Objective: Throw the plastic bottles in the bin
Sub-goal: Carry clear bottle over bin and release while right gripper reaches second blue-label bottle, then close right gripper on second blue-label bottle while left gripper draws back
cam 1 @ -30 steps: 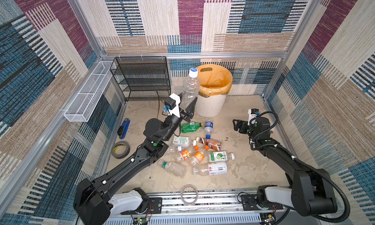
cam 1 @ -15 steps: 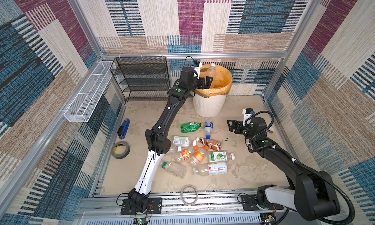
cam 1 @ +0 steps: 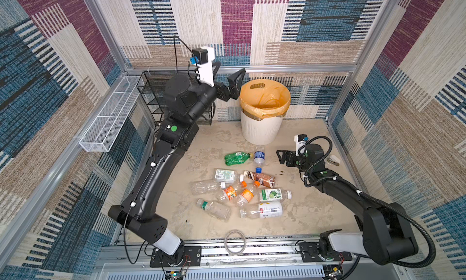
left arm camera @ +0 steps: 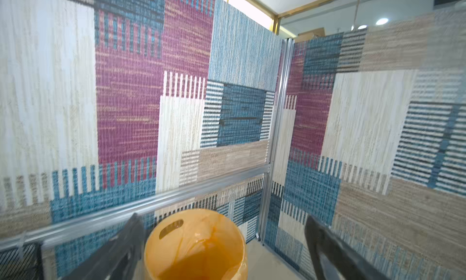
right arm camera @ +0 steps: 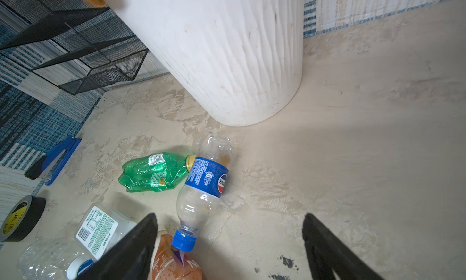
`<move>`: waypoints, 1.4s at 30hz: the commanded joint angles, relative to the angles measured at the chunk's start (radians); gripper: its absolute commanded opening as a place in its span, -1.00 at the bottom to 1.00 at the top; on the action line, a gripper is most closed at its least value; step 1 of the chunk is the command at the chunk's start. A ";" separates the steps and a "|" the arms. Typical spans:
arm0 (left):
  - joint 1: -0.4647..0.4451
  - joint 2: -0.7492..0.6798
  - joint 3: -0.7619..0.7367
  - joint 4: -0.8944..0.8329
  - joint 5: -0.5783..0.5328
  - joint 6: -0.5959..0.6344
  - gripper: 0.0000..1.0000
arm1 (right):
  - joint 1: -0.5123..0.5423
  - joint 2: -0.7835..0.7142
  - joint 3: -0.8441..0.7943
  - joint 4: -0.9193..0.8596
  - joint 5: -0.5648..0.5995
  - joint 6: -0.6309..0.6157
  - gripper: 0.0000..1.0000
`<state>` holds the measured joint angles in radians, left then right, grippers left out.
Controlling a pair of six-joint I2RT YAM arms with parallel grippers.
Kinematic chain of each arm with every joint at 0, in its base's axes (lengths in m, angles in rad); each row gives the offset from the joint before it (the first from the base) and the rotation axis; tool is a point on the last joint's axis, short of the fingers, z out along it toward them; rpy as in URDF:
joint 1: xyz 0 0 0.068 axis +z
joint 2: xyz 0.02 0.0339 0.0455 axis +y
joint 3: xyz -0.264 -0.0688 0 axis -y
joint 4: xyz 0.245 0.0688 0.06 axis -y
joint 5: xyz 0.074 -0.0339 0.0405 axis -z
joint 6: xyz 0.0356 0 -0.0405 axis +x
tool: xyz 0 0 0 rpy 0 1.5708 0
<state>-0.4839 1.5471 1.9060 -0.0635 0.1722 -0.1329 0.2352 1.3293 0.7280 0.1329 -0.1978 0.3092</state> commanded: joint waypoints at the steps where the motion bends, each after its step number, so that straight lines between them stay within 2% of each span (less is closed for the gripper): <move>1: 0.004 -0.114 -0.216 -0.019 -0.107 0.092 0.99 | 0.027 0.038 0.033 -0.035 0.045 0.019 0.80; 4: 0.016 -0.246 -0.391 -0.060 -0.181 0.129 0.99 | 0.076 0.103 0.088 -0.092 0.082 0.021 0.78; 10: 0.088 -0.425 -0.623 -0.217 -0.266 0.169 0.98 | 0.174 0.263 0.210 -0.169 0.159 0.070 0.77; 15: 0.149 -0.474 -0.748 -0.276 -0.254 0.217 0.97 | 0.224 0.377 0.297 -0.174 0.204 0.116 0.76; 19: 0.191 -0.478 -0.854 -0.211 -0.204 0.211 0.97 | 0.236 0.449 0.356 -0.189 0.229 0.130 0.74; 26: 0.249 -0.425 -0.876 -0.188 -0.069 0.145 0.91 | 0.235 0.518 0.388 -0.169 0.261 0.159 0.62; 32: 0.253 -0.417 -0.888 -0.174 -0.057 0.125 0.90 | 0.236 0.573 0.420 -0.166 0.268 0.159 0.55; 42: 0.255 -0.403 -0.895 -0.168 -0.043 0.102 0.87 | 0.235 0.583 0.427 -0.168 0.298 0.143 0.23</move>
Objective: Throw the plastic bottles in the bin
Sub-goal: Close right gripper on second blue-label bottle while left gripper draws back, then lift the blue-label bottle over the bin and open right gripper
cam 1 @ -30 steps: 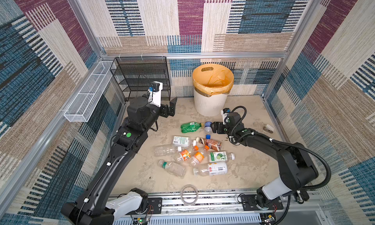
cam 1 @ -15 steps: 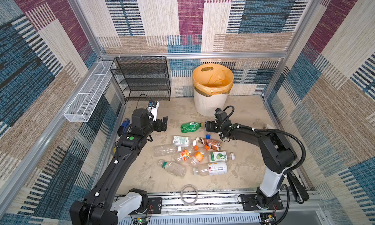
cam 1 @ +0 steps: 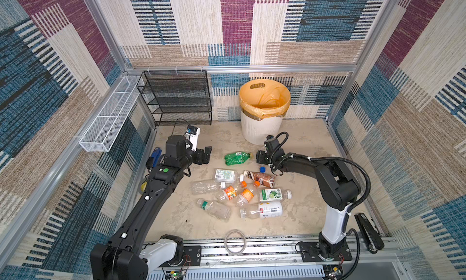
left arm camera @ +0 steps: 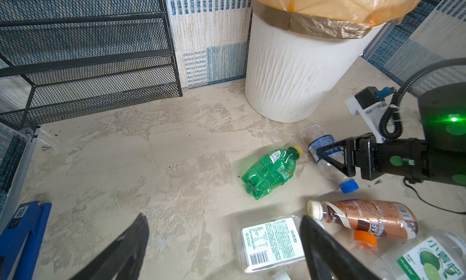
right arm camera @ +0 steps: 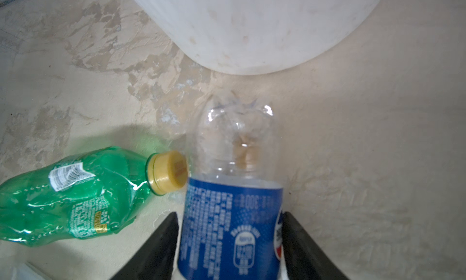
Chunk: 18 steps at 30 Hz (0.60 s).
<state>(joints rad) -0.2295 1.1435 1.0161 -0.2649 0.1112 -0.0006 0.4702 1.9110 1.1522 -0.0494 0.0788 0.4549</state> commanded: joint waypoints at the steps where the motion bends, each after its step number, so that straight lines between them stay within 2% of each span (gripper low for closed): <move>1: 0.001 0.001 -0.007 0.034 0.018 -0.030 0.87 | -0.001 -0.001 0.001 0.016 0.021 -0.004 0.21; 6: 0.001 0.001 -0.010 0.033 0.017 -0.029 0.86 | -0.001 -0.013 -0.014 0.028 0.003 -0.020 0.08; 10: 0.002 -0.001 -0.013 0.036 0.014 -0.031 0.85 | -0.002 -0.033 -0.024 0.030 0.006 -0.024 -0.09; 18: 0.001 0.005 -0.014 0.038 0.024 -0.032 0.84 | -0.019 -0.114 -0.065 0.033 -0.019 -0.049 -0.13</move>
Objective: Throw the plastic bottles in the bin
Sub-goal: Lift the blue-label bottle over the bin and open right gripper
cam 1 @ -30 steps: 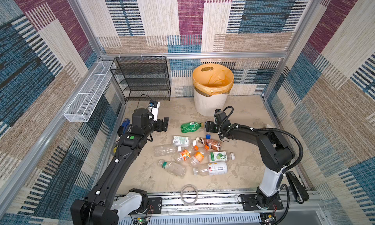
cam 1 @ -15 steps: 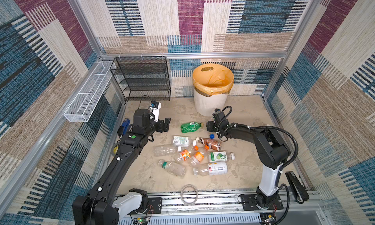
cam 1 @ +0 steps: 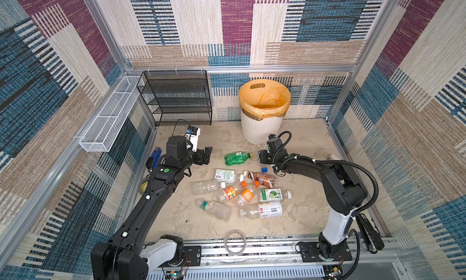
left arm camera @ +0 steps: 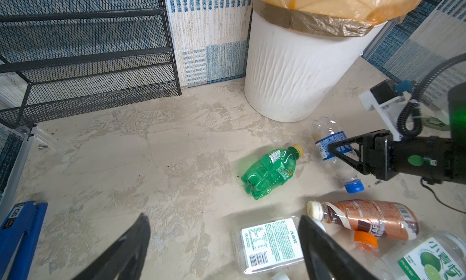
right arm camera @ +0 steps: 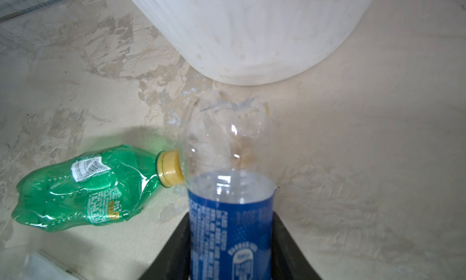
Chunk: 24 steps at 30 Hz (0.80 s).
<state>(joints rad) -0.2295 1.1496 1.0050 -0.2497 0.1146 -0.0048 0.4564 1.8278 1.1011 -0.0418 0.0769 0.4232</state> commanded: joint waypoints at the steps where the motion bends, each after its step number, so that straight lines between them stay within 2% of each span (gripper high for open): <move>1: 0.001 0.000 -0.005 0.023 0.019 -0.027 0.84 | -0.008 -0.045 -0.023 0.030 -0.024 -0.019 -0.14; 6: 0.001 0.002 -0.011 0.029 0.018 -0.027 0.84 | -0.035 -0.124 -0.081 0.062 -0.059 -0.021 -0.15; 12: 0.001 0.007 -0.016 0.038 0.023 -0.026 0.83 | -0.072 -0.303 -0.166 0.150 -0.125 -0.058 -0.15; 16: 0.001 0.004 -0.027 0.053 0.031 -0.027 0.83 | -0.092 -0.456 -0.215 0.215 -0.148 -0.112 -0.16; 24: 0.001 -0.014 -0.060 0.100 0.061 -0.026 0.83 | -0.122 -0.829 -0.353 0.464 -0.092 -0.242 -0.13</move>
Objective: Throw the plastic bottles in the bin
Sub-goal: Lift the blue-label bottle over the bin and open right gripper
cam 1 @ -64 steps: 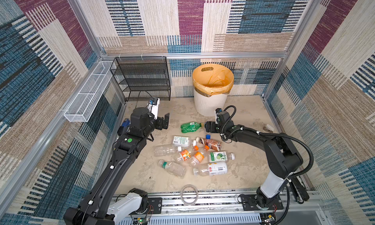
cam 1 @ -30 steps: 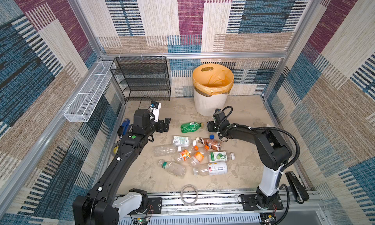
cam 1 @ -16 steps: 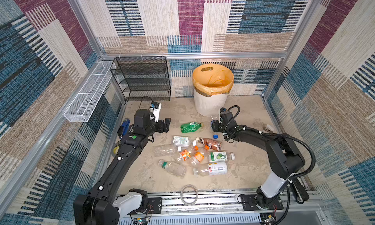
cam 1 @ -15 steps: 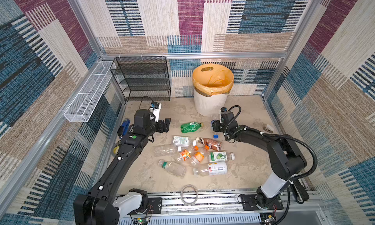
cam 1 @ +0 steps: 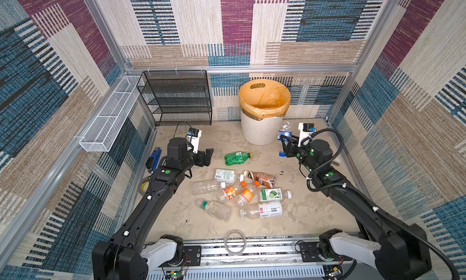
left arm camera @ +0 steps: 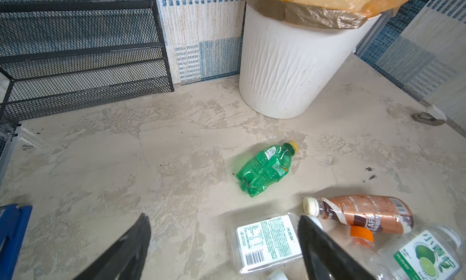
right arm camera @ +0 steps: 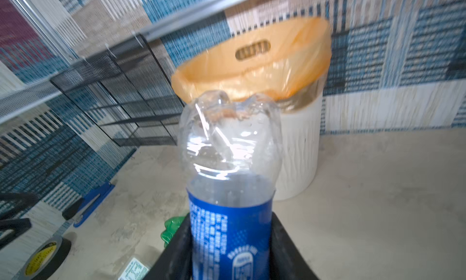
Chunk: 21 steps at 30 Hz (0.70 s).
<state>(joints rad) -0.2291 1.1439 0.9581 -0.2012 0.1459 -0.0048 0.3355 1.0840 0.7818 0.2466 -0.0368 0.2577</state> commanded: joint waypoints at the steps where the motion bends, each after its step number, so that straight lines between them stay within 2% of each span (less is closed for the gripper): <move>1: 0.001 -0.010 -0.019 0.060 0.033 -0.025 0.83 | -0.001 -0.140 -0.068 0.245 0.013 -0.113 -0.12; 3: 0.001 -0.014 -0.027 0.076 0.046 -0.025 0.83 | -0.001 -0.262 -0.161 0.424 0.024 -0.159 -0.12; 7: 0.001 -0.027 -0.051 0.109 0.068 -0.025 0.83 | -0.001 -0.398 -0.192 0.561 0.083 -0.255 -0.14; 12: 0.001 -0.038 -0.064 0.135 0.089 -0.023 0.83 | -0.001 -0.411 -0.156 0.656 0.082 -0.325 -0.12; 15: -0.001 -0.042 -0.071 0.147 0.103 -0.023 0.83 | -0.001 -0.305 -0.053 0.664 0.050 -0.317 -0.10; 17: -0.001 -0.046 -0.071 0.147 0.110 -0.021 0.84 | -0.001 -0.160 0.121 0.556 0.024 -0.294 -0.09; 19: -0.001 -0.047 -0.069 0.141 0.115 -0.016 0.83 | -0.001 0.045 0.374 0.351 0.016 -0.263 -0.06; 21: -0.001 -0.048 -0.064 0.131 0.116 -0.010 0.83 | -0.010 0.291 0.687 0.066 -0.019 -0.242 0.01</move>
<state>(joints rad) -0.2295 1.1011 0.8917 -0.0982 0.2417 -0.0044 0.3344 1.1118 1.1427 0.7326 -0.0010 -0.0265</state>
